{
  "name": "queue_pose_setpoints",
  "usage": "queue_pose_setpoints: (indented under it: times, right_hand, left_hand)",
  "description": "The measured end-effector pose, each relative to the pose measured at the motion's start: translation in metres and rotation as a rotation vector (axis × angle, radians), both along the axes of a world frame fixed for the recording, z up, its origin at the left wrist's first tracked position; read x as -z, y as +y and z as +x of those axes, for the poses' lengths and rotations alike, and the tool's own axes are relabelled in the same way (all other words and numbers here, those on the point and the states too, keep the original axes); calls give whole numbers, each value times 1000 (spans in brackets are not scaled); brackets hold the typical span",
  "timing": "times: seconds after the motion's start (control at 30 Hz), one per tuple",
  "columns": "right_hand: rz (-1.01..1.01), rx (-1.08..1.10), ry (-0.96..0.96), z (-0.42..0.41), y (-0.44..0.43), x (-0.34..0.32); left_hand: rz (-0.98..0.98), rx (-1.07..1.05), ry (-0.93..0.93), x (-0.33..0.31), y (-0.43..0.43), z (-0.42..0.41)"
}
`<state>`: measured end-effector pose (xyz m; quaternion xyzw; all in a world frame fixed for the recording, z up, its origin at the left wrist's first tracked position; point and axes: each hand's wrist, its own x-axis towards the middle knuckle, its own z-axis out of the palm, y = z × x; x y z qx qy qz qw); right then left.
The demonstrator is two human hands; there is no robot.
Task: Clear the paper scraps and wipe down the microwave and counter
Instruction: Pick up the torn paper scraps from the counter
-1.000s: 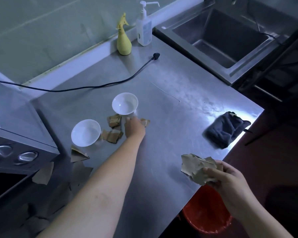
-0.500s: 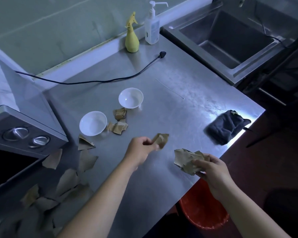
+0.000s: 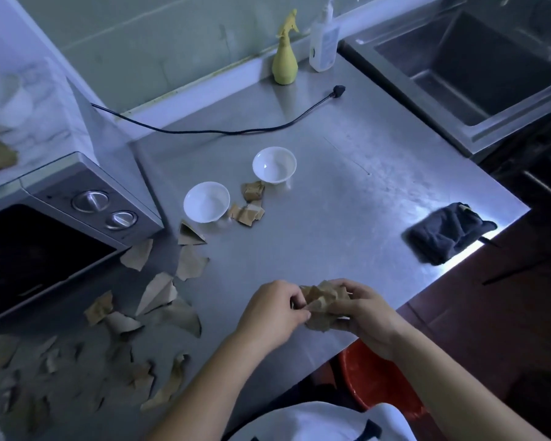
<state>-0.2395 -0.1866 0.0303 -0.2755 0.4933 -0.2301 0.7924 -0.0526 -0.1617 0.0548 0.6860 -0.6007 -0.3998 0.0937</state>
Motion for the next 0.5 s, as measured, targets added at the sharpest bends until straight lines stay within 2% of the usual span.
queue_pose_setpoints:
  times: [0.3,0.5]
  right_hand:
    - [-30,-198,-180,10,9,-3]
    - [-183,-169,20,18,9,-4]
  left_hand:
    - [72,-36,-117,5,12,10]
    - [71,-60,-115,9,9,7]
